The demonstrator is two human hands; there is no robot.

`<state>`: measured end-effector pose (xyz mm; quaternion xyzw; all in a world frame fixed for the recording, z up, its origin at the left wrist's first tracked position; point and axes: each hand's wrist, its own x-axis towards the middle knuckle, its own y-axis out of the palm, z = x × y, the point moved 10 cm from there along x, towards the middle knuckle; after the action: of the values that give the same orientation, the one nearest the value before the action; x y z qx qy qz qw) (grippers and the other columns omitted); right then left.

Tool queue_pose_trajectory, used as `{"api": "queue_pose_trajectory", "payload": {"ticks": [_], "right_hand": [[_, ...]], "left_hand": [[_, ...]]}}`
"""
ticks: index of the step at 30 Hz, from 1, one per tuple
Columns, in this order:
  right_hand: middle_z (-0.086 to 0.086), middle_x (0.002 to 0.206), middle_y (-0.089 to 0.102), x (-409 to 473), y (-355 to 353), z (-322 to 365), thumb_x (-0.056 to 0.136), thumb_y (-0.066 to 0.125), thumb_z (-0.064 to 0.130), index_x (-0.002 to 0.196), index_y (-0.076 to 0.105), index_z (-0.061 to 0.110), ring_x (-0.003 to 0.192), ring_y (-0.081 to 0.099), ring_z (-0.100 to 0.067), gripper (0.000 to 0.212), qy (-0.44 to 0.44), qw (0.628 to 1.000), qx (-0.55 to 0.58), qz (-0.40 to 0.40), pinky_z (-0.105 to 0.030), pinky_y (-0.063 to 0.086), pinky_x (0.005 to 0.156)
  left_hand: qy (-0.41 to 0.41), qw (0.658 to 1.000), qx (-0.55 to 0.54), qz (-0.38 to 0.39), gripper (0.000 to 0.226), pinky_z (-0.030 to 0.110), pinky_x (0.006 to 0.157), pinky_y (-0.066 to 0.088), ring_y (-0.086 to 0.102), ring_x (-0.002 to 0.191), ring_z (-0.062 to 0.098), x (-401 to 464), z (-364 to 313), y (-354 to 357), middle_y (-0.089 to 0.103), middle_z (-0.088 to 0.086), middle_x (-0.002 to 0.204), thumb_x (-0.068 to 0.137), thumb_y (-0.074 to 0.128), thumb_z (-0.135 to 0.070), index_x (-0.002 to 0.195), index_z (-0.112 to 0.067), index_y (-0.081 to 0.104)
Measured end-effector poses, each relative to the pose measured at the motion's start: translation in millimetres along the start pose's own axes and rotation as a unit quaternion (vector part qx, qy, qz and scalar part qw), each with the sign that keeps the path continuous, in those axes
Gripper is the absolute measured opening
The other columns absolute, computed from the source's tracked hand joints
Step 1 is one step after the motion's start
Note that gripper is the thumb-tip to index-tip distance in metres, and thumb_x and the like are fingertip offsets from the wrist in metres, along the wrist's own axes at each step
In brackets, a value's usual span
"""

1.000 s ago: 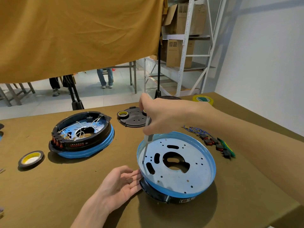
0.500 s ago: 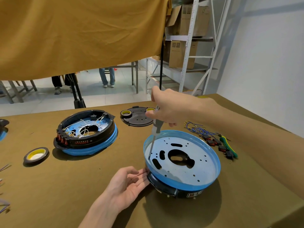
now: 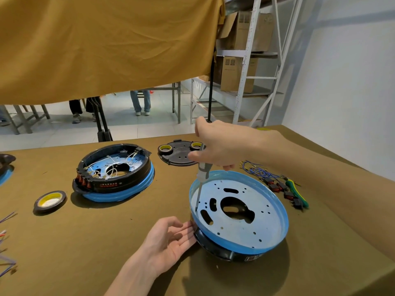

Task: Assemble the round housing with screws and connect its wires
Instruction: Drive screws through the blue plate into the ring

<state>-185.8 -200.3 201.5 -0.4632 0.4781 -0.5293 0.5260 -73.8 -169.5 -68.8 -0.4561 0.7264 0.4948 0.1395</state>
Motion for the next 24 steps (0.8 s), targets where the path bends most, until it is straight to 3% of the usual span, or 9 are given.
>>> {"api": "queue_pose_trajectory", "payload": {"ticks": [2,4,6,8,10,15,19,21,24], "right_hand": [[-0.006,0.079,0.066,-3,2,3,0.097,0.062,0.049,0.123,0.030,0.019,0.044,0.065,-0.012,0.051,-0.008,1.000,0.000,0.006,-0.020,0.047,0.037],[-0.007,0.082,0.065,-5,4,4,0.092,0.069,0.038,0.126,0.031,0.018,0.047,0.066,-0.013,0.054,-0.013,0.999,0.016,0.031,-0.018,0.044,0.038],[-0.008,0.083,0.067,-5,-1,6,0.094,0.068,0.033,0.124,0.035,0.016,0.050,0.066,-0.015,0.047,-0.018,0.999,0.026,0.005,-0.022,0.047,0.039],[-0.007,0.087,0.068,-5,-6,10,0.099,0.062,0.042,0.120,0.038,0.016,0.062,0.069,-0.019,0.042,-0.037,0.998,-0.001,-0.052,-0.034,0.058,0.051],[-0.006,0.089,0.069,-5,-1,13,0.098,0.060,0.049,0.121,0.038,0.017,0.078,0.068,-0.024,0.045,-0.048,0.997,-0.006,-0.057,-0.043,0.059,0.066],[0.003,0.089,0.061,-6,-3,3,0.094,0.066,0.039,0.121,0.042,0.025,0.080,0.064,-0.018,0.039,-0.032,0.999,0.031,-0.019,-0.031,0.048,0.057],[0.005,0.083,0.056,-9,-5,5,0.097,0.061,0.052,0.120,0.048,0.022,0.070,0.057,-0.011,0.040,-0.033,0.997,-0.013,-0.074,-0.029,0.038,0.052],[0.003,0.083,0.061,-9,5,3,0.095,0.063,0.053,0.123,0.042,0.024,0.072,0.061,-0.015,0.046,-0.032,0.999,0.002,-0.024,-0.033,0.045,0.055],[-0.002,0.091,0.068,-10,11,1,0.089,0.073,0.035,0.124,0.036,0.023,0.081,0.069,-0.025,0.052,-0.029,0.998,0.024,0.053,-0.043,0.058,0.063]], "left_hand": [[0.001,1.000,0.000,-0.001,0.041,0.051,0.090,0.058,0.075,0.096,0.045,1,0,0,0.073,0.034,0.107,0.079,0.055,0.005,0.120,0.006,0.059],[0.000,1.000,-0.003,0.002,0.041,0.050,0.090,0.058,0.075,0.096,0.045,1,0,1,0.073,0.034,0.107,0.080,0.054,0.004,0.120,0.006,0.058],[0.002,1.000,0.000,0.007,0.042,0.050,0.090,0.058,0.075,0.095,0.044,1,0,2,0.073,0.033,0.107,0.079,0.055,0.003,0.121,0.005,0.059],[0.005,1.000,0.013,0.014,0.044,0.050,0.090,0.059,0.075,0.097,0.043,2,0,3,0.073,0.032,0.108,0.079,0.058,-0.002,0.122,0.006,0.059],[0.009,0.999,0.030,0.024,0.048,0.050,0.091,0.060,0.075,0.100,0.042,3,-2,5,0.073,0.031,0.110,0.080,0.065,-0.010,0.124,0.007,0.058],[0.038,0.992,0.105,0.053,0.074,0.045,0.084,0.064,0.076,0.101,0.036,5,-4,11,0.075,0.025,0.113,0.071,0.092,-0.039,0.123,0.001,0.058],[0.069,0.983,0.166,0.027,0.091,0.042,0.080,0.065,0.077,0.097,0.032,8,-6,12,0.078,0.020,0.107,0.049,0.099,-0.035,0.123,0.001,0.060],[0.065,0.983,0.170,0.028,0.086,0.039,0.072,0.065,0.078,0.095,0.032,8,-7,11,0.078,0.021,0.105,0.052,0.098,-0.029,0.123,0.003,0.061],[0.061,0.981,0.179,0.032,0.080,0.037,0.069,0.064,0.077,0.096,0.033,10,-6,8,0.077,0.021,0.106,0.057,0.097,-0.027,0.121,0.004,0.062]]}}
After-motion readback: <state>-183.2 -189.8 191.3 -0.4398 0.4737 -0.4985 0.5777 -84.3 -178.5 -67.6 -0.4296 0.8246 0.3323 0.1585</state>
